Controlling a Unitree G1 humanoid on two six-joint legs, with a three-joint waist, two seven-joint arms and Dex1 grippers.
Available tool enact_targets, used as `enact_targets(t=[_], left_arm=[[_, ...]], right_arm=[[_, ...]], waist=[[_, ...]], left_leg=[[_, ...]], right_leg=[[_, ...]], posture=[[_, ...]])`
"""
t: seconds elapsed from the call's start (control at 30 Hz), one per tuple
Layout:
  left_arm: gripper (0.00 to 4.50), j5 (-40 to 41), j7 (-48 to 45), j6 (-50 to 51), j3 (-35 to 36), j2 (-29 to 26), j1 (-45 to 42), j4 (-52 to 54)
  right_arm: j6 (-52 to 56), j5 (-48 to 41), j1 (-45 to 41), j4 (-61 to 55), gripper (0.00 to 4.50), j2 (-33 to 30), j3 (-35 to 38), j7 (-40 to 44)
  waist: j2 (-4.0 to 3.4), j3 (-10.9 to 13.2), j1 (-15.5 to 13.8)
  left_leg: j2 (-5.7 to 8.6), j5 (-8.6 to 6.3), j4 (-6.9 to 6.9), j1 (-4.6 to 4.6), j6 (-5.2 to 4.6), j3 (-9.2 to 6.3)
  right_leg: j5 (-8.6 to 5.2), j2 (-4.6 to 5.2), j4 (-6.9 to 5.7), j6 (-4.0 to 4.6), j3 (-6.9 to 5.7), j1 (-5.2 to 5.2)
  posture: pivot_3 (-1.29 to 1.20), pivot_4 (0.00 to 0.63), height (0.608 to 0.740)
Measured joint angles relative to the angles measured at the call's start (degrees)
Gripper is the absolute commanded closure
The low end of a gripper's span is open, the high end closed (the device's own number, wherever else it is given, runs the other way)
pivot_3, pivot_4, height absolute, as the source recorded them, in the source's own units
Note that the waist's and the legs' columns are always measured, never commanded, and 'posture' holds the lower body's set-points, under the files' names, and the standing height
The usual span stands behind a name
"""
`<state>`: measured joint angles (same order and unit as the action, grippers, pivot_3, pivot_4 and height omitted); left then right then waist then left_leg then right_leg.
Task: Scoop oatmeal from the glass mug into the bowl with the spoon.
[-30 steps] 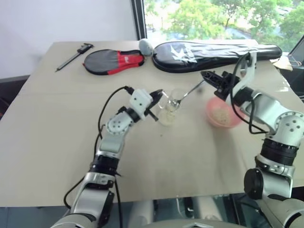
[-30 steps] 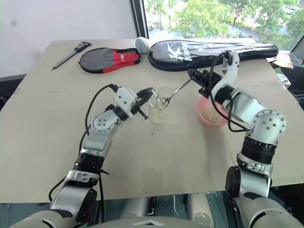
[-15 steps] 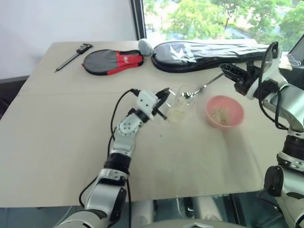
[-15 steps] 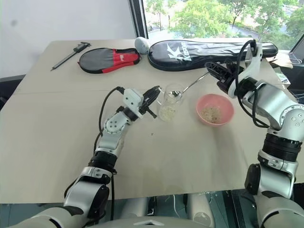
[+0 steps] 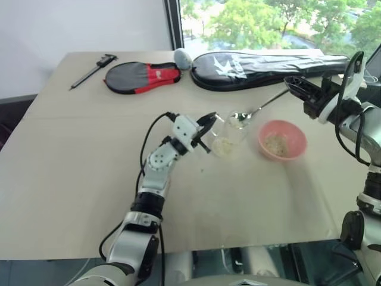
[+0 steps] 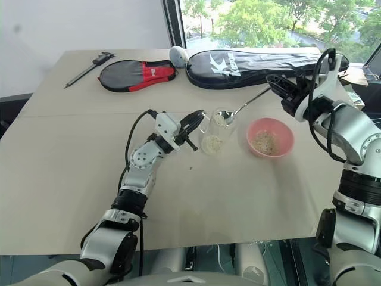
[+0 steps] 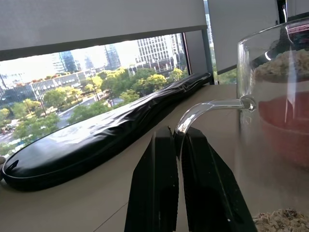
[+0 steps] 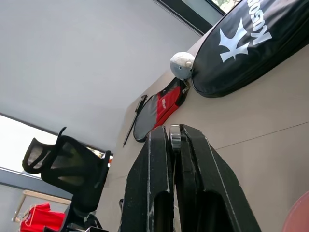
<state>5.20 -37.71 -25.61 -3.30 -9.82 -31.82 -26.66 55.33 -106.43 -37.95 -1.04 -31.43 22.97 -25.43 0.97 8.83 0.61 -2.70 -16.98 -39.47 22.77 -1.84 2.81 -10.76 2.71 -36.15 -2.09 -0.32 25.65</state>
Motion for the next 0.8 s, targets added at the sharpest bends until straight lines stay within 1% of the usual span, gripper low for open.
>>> enact_targets(t=[0.53,0.8], left_arm=[[4.41,0.0,-1.2,-1.4,0.4,-1.5,-2.9,-5.7],[4.41,0.1,-0.8,-1.7,1.2,-3.2,-2.8,-6.1]], right_arm=[[-6.0,-3.4,3.0,-0.3,4.50,-4.0,0.8,-0.3],[-6.9,-3.6,5.2,-0.2,4.50,-7.4,3.7,0.3]], waist=[[0.00,0.0,0.0],[0.00,0.0,-0.2]], left_leg=[[0.00,0.00,0.00,0.01,0.00,0.00],[0.00,0.00,0.01,0.03,0.00,0.01]], right_leg=[[0.00,0.00,0.03,0.00,0.00,0.00],[0.00,0.00,0.08,-0.01,0.01,-0.01]], posture=[[0.00,0.150,0.740],[0.00,0.150,0.740]])
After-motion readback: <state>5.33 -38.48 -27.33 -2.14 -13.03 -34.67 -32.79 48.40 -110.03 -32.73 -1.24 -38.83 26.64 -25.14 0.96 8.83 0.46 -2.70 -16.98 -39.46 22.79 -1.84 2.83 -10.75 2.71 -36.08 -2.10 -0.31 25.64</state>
